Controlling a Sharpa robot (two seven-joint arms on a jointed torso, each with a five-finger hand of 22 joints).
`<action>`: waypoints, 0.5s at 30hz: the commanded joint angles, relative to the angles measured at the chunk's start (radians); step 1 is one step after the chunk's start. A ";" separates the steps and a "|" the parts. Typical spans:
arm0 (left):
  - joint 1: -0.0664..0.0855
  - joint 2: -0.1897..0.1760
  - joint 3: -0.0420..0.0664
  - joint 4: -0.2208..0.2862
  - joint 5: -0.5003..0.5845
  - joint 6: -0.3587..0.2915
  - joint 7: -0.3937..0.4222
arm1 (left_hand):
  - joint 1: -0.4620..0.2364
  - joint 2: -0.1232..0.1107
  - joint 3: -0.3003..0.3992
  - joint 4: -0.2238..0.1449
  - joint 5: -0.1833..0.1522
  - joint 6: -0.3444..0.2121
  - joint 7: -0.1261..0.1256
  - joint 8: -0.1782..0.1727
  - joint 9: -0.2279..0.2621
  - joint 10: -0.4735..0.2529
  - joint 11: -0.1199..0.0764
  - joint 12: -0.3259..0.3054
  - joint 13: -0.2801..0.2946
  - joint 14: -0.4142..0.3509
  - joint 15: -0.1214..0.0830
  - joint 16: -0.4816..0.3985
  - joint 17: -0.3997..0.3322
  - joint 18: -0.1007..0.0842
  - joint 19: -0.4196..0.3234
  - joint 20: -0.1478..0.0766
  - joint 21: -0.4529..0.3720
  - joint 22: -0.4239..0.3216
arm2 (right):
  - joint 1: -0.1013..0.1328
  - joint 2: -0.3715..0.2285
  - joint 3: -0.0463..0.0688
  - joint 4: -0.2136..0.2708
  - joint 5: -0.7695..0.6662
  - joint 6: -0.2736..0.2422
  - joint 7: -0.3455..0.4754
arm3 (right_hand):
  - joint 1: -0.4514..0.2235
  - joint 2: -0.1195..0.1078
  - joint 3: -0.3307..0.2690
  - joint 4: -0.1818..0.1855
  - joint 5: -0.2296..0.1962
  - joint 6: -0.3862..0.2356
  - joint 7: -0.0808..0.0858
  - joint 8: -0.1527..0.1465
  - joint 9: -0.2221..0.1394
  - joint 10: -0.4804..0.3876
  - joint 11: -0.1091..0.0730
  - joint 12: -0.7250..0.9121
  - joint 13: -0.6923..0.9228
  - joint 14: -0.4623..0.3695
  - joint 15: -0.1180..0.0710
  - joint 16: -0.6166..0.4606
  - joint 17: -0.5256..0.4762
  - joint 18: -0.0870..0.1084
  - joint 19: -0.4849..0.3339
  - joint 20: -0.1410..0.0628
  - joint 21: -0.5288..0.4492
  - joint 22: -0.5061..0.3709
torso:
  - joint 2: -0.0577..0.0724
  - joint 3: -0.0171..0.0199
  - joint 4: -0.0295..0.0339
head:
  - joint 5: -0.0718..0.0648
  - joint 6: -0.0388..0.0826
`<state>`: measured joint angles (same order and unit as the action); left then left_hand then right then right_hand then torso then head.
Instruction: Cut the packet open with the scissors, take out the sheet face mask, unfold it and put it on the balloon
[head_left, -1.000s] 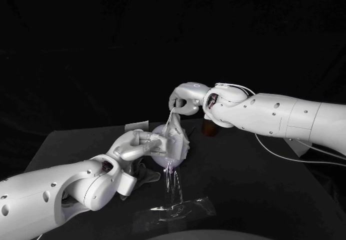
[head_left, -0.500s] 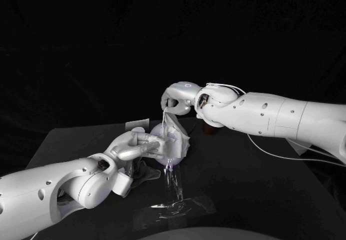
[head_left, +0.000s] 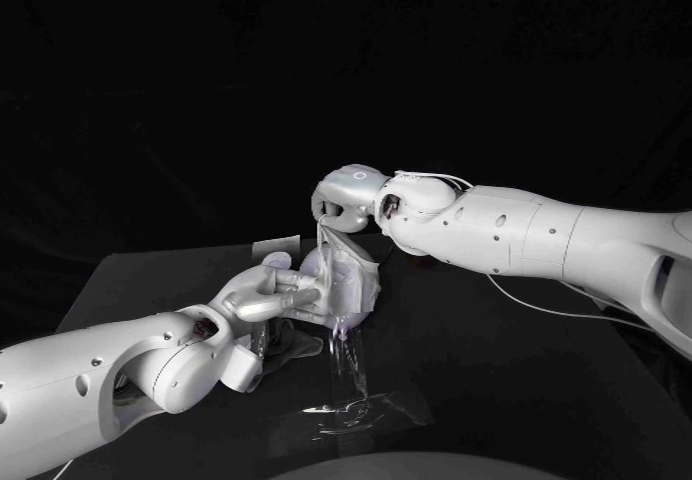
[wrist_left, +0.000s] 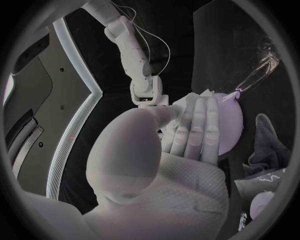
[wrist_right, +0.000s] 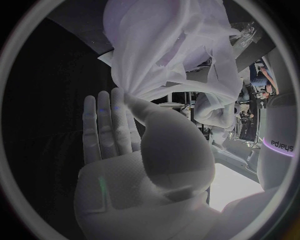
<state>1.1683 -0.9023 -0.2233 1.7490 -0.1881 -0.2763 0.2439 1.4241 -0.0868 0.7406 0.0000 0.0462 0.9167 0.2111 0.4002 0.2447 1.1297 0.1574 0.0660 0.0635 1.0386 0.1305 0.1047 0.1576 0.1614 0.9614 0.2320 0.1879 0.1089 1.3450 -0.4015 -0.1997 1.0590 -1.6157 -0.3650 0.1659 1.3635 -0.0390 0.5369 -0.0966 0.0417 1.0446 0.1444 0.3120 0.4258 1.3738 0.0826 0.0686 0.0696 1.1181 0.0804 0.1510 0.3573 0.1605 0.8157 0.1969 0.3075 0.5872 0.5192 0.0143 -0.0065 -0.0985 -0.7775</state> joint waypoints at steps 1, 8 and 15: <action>0.000 0.001 0.001 -0.007 -0.002 -0.036 -0.004 | 0.003 -0.005 -0.007 0.001 0.003 0.007 0.004 0.003 0.008 0.004 0.002 -0.002 -0.002 0.007 -0.001 0.004 0.001 0.018 -0.002 -0.006 0.003 0.001 | -0.002 0.008 0.001 -0.010 -0.087 0.039 0.010 | 0.008 0.002 0.007 0.000 0.006 0.006 0.002 0.001 0.001 -0.005 0.001 -0.005 -0.002 -0.004 0.003 -0.004 -0.002 0.009 -0.008 -0.003 0.007 0.001 | 0.001 -0.0013 0.0006 | -0.001 -0.001; 0.000 0.000 0.000 -0.025 0.002 -0.057 -0.020 | 0.001 -0.001 -0.010 0.004 0.003 0.008 0.004 0.004 0.008 0.003 0.003 -0.002 -0.001 0.008 -0.001 0.005 0.002 0.017 -0.002 -0.006 0.006 0.002 | -0.007 0.021 0.001 -0.031 -0.107 0.045 0.007 | 0.008 0.002 0.007 0.000 0.006 0.005 0.003 0.001 0.000 -0.006 0.001 -0.006 -0.002 -0.005 0.004 -0.005 -0.002 0.009 -0.010 -0.002 0.007 0.002 | 0.000 -0.0016 0.0000 | 0.001 -0.005; 0.001 -0.001 0.000 -0.042 0.003 -0.033 -0.079 | -0.026 0.004 -0.020 0.031 0.003 0.009 0.000 0.009 0.010 0.007 0.000 -0.001 -0.001 0.015 -0.002 0.010 0.004 0.018 -0.004 -0.003 0.012 0.003 | -0.013 0.036 0.001 -0.059 -0.113 0.038 -0.003 | 0.008 0.002 0.007 0.000 0.006 0.005 0.003 0.000 0.000 -0.007 0.002 -0.006 -0.002 -0.005 0.004 -0.006 -0.002 0.009 -0.011 -0.002 0.007 0.003 | -0.001 -0.0012 0.0002 | 0.008 -0.011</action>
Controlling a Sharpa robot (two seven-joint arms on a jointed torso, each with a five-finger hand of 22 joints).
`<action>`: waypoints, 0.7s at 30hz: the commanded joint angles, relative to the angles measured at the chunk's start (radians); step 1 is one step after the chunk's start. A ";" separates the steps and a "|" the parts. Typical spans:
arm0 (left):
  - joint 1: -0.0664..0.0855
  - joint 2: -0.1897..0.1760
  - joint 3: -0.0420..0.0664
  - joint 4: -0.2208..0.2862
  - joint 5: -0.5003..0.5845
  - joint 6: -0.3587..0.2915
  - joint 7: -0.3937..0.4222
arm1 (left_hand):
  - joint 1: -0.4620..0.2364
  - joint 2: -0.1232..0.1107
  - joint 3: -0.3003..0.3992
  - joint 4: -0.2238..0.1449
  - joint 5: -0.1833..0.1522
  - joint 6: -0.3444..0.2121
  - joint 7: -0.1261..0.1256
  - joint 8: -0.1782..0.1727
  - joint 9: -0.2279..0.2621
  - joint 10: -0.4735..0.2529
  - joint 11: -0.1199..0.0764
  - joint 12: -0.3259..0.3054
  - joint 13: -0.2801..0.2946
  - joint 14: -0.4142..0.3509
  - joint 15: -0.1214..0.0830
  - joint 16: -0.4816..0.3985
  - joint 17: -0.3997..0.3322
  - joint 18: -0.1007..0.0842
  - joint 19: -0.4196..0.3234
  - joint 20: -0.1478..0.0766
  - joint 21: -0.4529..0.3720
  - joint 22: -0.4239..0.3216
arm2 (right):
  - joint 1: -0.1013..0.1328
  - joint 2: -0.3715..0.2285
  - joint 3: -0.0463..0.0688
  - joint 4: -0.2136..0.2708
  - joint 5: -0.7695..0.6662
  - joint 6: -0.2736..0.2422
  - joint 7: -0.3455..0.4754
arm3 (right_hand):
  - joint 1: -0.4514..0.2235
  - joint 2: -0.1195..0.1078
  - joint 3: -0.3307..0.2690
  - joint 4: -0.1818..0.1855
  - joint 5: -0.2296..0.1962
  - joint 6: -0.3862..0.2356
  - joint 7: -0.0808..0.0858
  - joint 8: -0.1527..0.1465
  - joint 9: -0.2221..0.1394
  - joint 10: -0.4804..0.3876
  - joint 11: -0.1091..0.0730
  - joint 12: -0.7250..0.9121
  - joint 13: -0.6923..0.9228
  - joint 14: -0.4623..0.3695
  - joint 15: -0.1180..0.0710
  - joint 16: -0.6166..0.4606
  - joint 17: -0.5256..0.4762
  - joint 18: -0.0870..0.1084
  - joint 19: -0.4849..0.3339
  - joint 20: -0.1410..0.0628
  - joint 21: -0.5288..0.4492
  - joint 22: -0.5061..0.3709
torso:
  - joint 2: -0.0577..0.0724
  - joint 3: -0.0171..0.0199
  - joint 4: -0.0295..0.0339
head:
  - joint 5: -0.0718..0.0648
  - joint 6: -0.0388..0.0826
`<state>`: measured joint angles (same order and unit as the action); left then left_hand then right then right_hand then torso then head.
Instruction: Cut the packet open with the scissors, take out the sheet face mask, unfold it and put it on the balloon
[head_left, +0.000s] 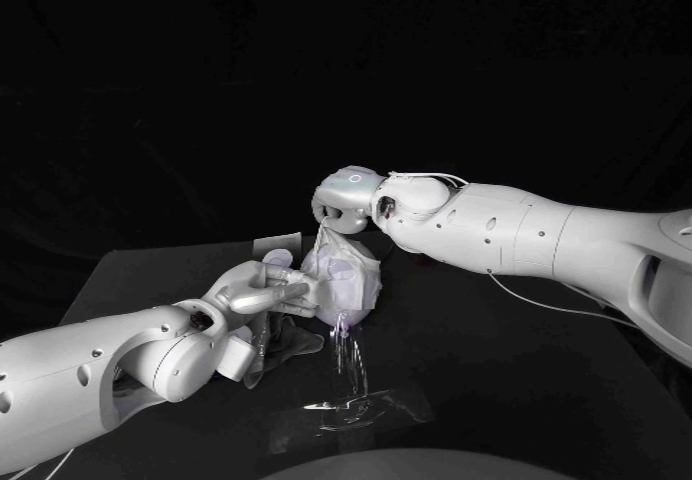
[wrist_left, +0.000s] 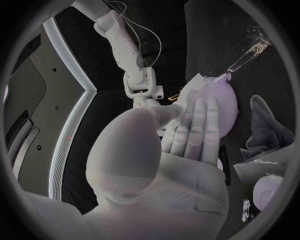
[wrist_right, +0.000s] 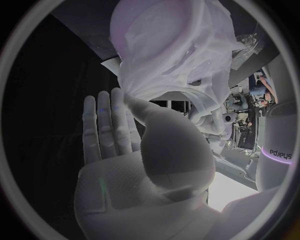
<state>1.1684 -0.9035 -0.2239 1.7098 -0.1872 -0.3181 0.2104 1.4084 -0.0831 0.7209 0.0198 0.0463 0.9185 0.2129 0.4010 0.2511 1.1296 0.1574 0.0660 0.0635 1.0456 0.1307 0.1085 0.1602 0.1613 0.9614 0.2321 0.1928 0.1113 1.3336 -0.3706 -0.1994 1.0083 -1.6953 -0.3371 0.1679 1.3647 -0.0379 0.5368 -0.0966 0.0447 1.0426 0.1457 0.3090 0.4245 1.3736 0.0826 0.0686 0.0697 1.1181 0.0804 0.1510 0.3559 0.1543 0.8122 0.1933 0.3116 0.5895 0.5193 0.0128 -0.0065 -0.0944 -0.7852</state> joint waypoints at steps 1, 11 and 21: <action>0.000 0.001 0.001 -0.007 0.002 0.018 -0.057 | -0.011 0.000 -0.001 0.012 0.003 0.007 -0.003 0.009 0.003 0.008 0.000 -0.001 -0.001 0.008 -0.002 0.006 0.001 0.018 -0.004 -0.003 0.007 0.001 | -0.002 0.006 0.001 -0.013 -0.034 0.007 -0.008 | 0.007 0.001 0.007 0.000 0.003 0.007 0.002 0.003 0.002 -0.007 0.002 -0.006 -0.002 -0.005 0.004 -0.006 -0.001 0.015 -0.007 0.001 0.003 0.001 | -0.001 0.0001 -0.0002 | 0.006 -0.004; 0.000 0.004 -0.001 -0.021 0.001 0.080 -0.134 | -0.037 -0.007 -0.004 0.035 0.003 0.007 -0.006 0.014 0.006 0.007 -0.001 -0.002 -0.001 0.008 -0.002 0.007 0.002 0.020 -0.007 0.002 0.006 -0.002 | -0.006 0.012 0.001 -0.037 -0.010 -0.006 -0.018 | 0.006 0.001 0.007 0.001 0.003 0.003 0.005 0.001 0.001 -0.014 0.005 -0.007 -0.002 -0.010 0.007 -0.010 -0.002 0.014 -0.012 0.003 0.004 0.005 | -0.001 -0.0015 -0.0002 | 0.011 -0.004; 0.000 0.006 -0.002 -0.035 0.004 0.038 -0.155 | -0.062 0.002 0.011 0.074 0.003 -0.001 -0.008 0.019 0.007 0.005 -0.002 -0.001 -0.001 0.009 -0.004 0.011 0.005 0.023 -0.006 0.007 0.003 -0.009 | -0.008 0.023 0.001 -0.050 0.007 0.000 -0.011 | 0.011 -0.001 0.007 -0.005 0.003 -0.005 0.011 -0.004 0.000 -0.029 0.011 -0.007 -0.003 -0.020 0.011 -0.019 -0.004 0.012 -0.024 0.005 0.004 0.012 | -0.001 0.0000 0.0004 | 0.017 -0.007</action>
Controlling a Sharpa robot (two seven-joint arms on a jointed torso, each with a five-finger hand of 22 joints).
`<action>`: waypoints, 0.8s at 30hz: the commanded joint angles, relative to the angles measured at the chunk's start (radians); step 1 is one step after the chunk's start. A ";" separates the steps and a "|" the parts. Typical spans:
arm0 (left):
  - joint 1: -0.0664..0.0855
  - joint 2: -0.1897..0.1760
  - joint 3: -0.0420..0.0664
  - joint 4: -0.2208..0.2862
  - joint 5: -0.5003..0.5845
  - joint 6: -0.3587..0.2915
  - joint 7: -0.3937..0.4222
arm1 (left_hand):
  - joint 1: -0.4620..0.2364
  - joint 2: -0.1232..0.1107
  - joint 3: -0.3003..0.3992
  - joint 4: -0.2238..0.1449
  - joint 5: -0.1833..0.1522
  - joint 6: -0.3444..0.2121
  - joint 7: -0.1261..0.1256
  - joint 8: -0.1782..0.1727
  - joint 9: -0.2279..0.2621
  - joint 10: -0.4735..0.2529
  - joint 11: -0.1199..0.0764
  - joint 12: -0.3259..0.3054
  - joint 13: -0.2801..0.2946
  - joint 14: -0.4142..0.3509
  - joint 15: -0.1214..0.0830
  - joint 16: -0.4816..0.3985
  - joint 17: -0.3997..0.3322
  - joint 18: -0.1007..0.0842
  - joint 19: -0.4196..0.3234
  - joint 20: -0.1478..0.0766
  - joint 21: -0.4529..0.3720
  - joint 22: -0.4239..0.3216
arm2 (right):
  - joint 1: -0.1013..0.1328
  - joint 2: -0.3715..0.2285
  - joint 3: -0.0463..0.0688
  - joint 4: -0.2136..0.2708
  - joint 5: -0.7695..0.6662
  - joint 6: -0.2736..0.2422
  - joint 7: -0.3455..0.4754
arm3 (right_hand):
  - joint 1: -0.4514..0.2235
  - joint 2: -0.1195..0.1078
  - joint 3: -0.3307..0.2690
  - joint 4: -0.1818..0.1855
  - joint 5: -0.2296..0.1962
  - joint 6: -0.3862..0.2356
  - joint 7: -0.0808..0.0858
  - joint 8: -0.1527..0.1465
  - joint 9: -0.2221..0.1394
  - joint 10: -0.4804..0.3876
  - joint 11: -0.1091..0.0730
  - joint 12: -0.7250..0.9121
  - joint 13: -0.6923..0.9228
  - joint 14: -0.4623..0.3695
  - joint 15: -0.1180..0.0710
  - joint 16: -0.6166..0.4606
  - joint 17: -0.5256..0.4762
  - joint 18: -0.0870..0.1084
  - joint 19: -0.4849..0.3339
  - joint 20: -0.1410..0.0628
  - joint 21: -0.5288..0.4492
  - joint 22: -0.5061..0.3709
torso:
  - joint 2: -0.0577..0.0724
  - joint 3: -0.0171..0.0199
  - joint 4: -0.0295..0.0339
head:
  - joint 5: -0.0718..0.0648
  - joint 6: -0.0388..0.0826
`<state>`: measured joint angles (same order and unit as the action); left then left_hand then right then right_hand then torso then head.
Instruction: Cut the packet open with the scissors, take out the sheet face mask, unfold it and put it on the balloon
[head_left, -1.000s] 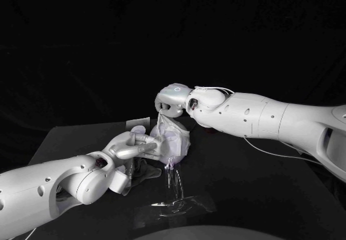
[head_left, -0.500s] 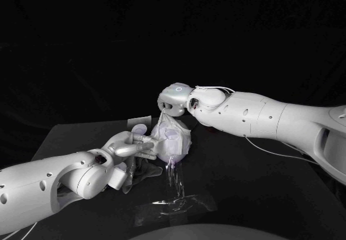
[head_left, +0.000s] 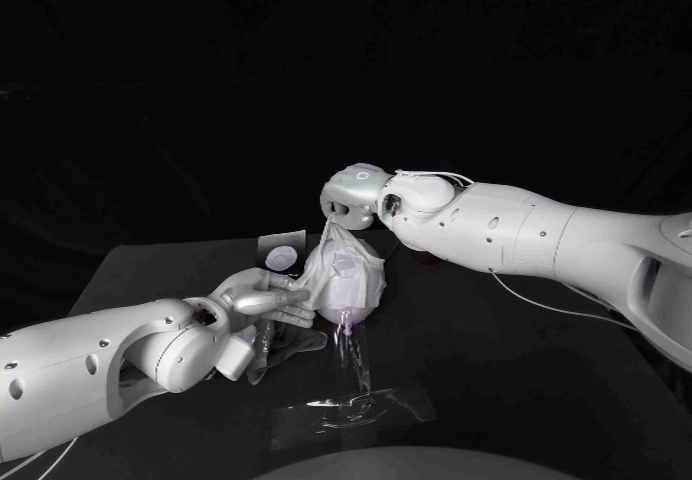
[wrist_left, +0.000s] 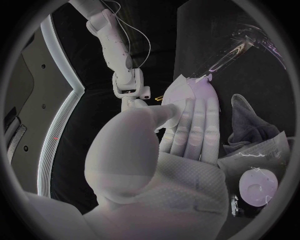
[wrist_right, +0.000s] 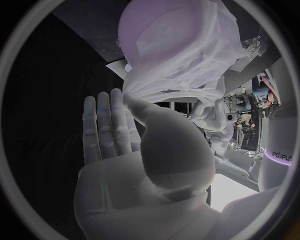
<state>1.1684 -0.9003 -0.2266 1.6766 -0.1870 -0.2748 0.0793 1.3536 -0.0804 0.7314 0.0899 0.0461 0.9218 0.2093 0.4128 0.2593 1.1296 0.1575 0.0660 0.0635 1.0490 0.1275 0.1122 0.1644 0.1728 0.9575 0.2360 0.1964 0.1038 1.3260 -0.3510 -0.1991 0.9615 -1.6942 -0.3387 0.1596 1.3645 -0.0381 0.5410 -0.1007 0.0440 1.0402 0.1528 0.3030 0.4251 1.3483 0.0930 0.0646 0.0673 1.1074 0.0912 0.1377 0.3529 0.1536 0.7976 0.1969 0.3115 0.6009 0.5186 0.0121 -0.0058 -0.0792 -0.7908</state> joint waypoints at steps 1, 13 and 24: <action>0.000 0.003 0.001 -0.005 0.006 -0.011 -0.024 | -0.009 0.001 0.003 0.007 0.004 -0.005 -0.005 0.008 -0.001 0.005 -0.003 -0.001 -0.001 0.007 -0.001 0.008 0.001 0.012 -0.001 0.003 0.000 -0.002 | -0.001 0.006 0.001 -0.005 0.007 0.001 -0.002 | 0.013 -0.001 0.003 -0.001 0.004 -0.003 0.005 0.001 0.000 -0.006 0.001 -0.003 0.000 -0.010 0.001 -0.007 -0.002 0.012 -0.011 0.001 0.004 0.002 | 0.000 0.0008 -0.0006 | 0.003 -0.002; 0.000 0.007 0.000 -0.022 0.041 -0.045 -0.020 | -0.040 0.023 0.026 0.050 0.004 -0.008 -0.006 0.013 0.000 0.008 -0.003 -0.001 0.000 0.006 -0.002 0.010 0.004 0.012 0.001 0.006 -0.005 -0.011 | -0.006 0.015 0.001 -0.012 0.014 0.000 0.003 | 0.006 -0.011 -0.008 -0.002 0.004 -0.006 0.008 0.000 0.000 -0.021 0.005 -0.003 -0.001 -0.021 0.008 -0.016 -0.004 0.010 -0.026 0.006 -0.002 0.005 | 0.001 0.0006 -0.0010 | 0.008 -0.007; -0.001 0.010 0.000 -0.039 0.043 0.014 -0.089 | -0.045 0.008 0.035 0.045 0.004 -0.010 -0.008 0.015 0.000 0.003 -0.004 -0.002 -0.001 0.002 -0.002 0.009 0.005 0.012 0.002 0.006 -0.009 -0.017 | -0.012 0.025 0.001 -0.027 0.017 0.001 -0.014 | 0.006 -0.012 -0.011 -0.003 0.004 -0.012 0.011 -0.005 -0.001 -0.033 0.009 -0.003 -0.001 -0.031 0.012 -0.023 -0.005 0.010 -0.035 0.010 -0.009 0.003 | 0.000 0.0004 0.0001 | 0.014 -0.012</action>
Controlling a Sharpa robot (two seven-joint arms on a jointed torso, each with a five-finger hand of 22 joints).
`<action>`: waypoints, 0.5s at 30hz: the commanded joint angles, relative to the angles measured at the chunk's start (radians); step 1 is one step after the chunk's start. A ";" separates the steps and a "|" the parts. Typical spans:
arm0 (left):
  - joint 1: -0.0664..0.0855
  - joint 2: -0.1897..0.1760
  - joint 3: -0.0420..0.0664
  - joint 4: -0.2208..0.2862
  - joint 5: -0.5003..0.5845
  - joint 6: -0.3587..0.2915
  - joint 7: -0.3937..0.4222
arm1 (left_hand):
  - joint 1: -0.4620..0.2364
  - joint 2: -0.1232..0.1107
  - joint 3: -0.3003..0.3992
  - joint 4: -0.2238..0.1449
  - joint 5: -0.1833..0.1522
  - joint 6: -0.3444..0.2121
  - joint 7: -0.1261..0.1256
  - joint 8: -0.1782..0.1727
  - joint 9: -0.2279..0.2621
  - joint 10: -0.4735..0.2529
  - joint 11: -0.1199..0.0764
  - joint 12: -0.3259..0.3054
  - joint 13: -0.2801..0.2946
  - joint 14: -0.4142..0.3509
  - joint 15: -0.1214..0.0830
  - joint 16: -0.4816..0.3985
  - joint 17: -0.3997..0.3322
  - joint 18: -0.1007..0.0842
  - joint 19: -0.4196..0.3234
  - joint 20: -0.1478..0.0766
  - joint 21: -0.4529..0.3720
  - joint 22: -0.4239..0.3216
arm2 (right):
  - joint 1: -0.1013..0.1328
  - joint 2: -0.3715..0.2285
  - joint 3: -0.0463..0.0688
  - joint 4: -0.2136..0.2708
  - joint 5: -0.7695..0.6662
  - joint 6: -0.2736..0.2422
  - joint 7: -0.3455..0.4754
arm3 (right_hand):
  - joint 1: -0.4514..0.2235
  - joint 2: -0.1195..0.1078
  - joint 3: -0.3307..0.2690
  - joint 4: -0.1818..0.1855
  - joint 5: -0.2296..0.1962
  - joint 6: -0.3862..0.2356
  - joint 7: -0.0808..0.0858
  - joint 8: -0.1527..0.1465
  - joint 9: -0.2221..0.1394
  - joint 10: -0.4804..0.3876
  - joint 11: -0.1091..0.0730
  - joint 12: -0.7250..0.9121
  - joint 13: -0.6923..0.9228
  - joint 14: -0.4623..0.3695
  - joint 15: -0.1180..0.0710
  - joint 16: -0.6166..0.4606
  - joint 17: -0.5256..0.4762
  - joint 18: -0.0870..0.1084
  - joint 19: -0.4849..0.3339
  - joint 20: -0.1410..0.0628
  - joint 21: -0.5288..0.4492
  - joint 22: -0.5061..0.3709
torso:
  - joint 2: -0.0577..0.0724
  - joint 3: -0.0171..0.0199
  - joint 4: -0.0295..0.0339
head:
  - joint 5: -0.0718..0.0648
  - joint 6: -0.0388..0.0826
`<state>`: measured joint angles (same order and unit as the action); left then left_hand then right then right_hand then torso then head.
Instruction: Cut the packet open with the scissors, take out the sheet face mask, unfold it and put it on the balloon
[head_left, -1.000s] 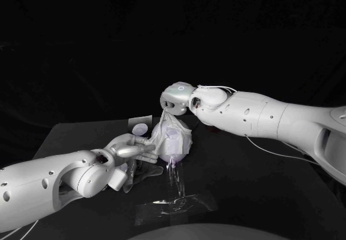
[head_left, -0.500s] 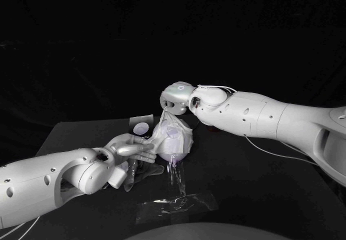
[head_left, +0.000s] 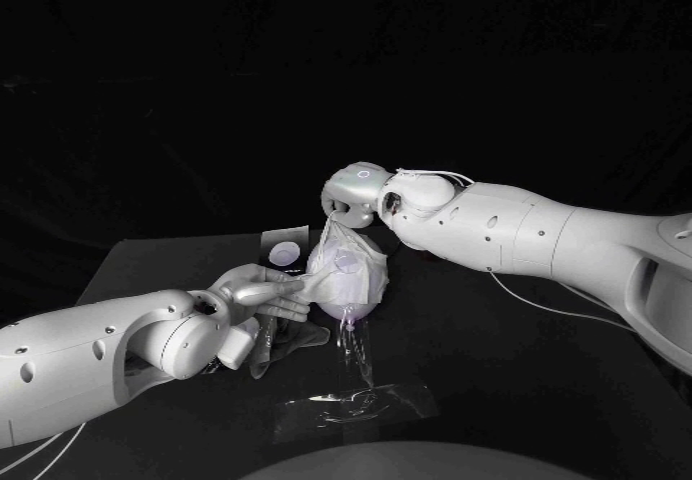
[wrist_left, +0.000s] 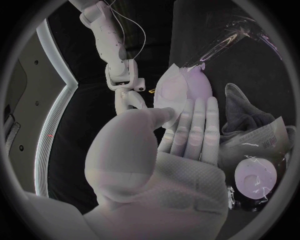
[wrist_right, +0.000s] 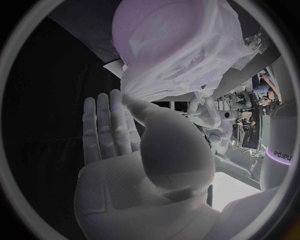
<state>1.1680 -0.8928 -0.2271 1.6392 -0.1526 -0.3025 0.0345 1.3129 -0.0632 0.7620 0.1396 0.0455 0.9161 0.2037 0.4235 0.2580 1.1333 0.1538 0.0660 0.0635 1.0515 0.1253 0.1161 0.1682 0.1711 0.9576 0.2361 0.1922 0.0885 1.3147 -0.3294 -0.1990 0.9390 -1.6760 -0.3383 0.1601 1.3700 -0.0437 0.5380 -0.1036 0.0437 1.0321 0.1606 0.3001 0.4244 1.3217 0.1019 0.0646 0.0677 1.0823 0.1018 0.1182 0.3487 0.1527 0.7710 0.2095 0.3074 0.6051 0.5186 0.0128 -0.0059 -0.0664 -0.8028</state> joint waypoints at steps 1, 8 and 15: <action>0.000 0.003 0.001 -0.003 0.005 0.053 -0.057 | -0.004 -0.011 0.007 -0.007 0.004 -0.005 -0.003 0.005 0.002 -0.002 0.000 -0.002 -0.001 -0.001 0.001 0.006 0.001 0.014 0.002 0.006 -0.005 -0.002 | -0.001 0.005 0.001 -0.007 -0.001 -0.001 -0.019 | 0.000 -0.007 -0.009 0.000 0.004 -0.005 0.004 -0.003 -0.001 -0.009 0.001 -0.003 -0.001 -0.007 0.003 -0.005 -0.001 0.011 -0.009 -0.001 -0.006 -0.001 | 0.000 -0.0004 -0.0001 | 0.001 0.000; 0.000 0.005 0.001 -0.010 -0.018 0.099 -0.117 | 0.008 -0.035 0.018 -0.038 0.004 -0.005 -0.003 0.012 0.005 -0.005 0.000 -0.001 -0.001 -0.005 0.001 0.005 0.002 0.014 0.005 0.004 -0.006 -0.006 | -0.004 0.011 0.001 -0.022 0.009 -0.003 -0.033 | -0.005 -0.013 -0.007 0.003 0.004 -0.023 0.013 -0.020 -0.009 -0.041 0.011 -0.004 -0.003 -0.024 0.011 -0.016 -0.002 0.012 -0.021 0.008 -0.021 -0.008 | 0.000 -0.0004 0.0001 | 0.002 0.000; -0.001 0.010 0.000 -0.018 -0.022 0.028 -0.098 | 0.014 -0.039 0.019 -0.049 0.004 -0.004 -0.002 0.016 0.007 -0.003 0.000 -0.001 0.000 -0.005 0.001 0.006 0.003 0.014 0.007 0.003 -0.005 -0.007 | -0.008 0.016 0.001 -0.032 0.023 0.005 -0.027 | -0.021 -0.033 0.007 0.012 0.004 -0.068 0.034 -0.061 -0.029 -0.115 0.036 -0.005 -0.006 -0.067 0.029 -0.039 -0.007 0.014 -0.032 0.024 -0.048 -0.025 | 0.000 0.0001 -0.0010 | 0.002 0.000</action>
<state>1.1673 -0.8855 -0.2273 1.6208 -0.1647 -0.2537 -0.0606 1.3274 -0.0939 0.7811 0.0948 0.0455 0.9146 0.2022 0.4346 0.2628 1.1332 0.1539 0.0660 0.0635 1.0513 0.1257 0.1161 0.1705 0.1700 0.9576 0.2361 0.1923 0.0823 1.3076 -0.3156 -0.1990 0.9094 -1.6607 -0.3387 0.1399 1.3470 -0.0664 0.5422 -0.0935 0.0446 0.9697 0.1946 0.2434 0.3964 1.2133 0.1370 0.0646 0.0622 1.0214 0.1303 0.0834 0.3426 0.1462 0.7423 0.2310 0.2642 0.5807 0.5186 0.0126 -0.0064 -0.0647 -0.8020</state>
